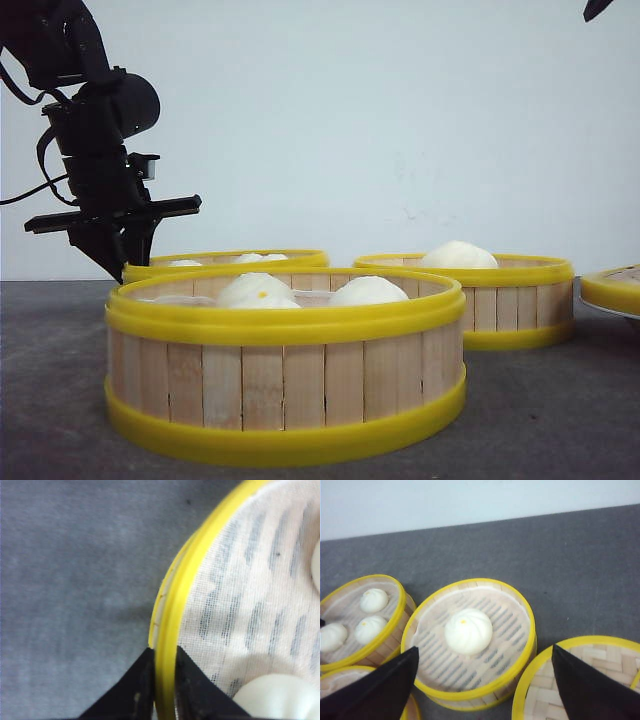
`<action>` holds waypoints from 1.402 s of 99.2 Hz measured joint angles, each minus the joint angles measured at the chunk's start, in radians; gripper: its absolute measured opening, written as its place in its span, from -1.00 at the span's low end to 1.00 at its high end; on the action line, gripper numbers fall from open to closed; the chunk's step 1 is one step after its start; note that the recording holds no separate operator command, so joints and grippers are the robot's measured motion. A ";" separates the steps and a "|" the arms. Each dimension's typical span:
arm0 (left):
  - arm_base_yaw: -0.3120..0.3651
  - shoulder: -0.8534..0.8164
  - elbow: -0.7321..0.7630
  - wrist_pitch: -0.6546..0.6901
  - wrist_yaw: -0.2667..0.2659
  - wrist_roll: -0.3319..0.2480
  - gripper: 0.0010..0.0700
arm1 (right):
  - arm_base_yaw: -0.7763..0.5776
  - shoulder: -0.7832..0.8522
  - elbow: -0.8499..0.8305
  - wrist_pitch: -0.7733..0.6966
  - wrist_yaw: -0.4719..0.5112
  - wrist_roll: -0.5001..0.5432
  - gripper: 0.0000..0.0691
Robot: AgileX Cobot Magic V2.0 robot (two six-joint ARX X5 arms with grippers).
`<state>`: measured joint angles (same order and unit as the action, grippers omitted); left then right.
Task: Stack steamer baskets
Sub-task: 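Move the left gripper down to the rim of the farther steamer basket, then grasp the basket rim with the left gripper and lift it up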
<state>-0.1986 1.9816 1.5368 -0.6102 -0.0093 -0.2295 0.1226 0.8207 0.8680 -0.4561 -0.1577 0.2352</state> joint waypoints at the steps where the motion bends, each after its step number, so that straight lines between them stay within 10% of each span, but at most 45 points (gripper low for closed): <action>1: 0.000 0.000 0.002 0.000 0.000 0.000 -0.93 | 0.000 0.000 0.000 -0.001 0.000 0.000 0.53; 66: 0.000 -0.402 0.116 -0.164 0.137 0.008 -0.94 | 0.000 0.000 0.000 -0.007 0.005 -0.046 0.53; 139: -0.244 -0.620 -0.127 -0.284 0.055 0.029 -0.94 | 0.000 0.000 0.000 -0.007 0.027 -0.055 0.53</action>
<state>-0.4423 1.3621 1.4097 -0.8944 0.0460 -0.2001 0.1226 0.8207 0.8680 -0.4633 -0.1310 0.1799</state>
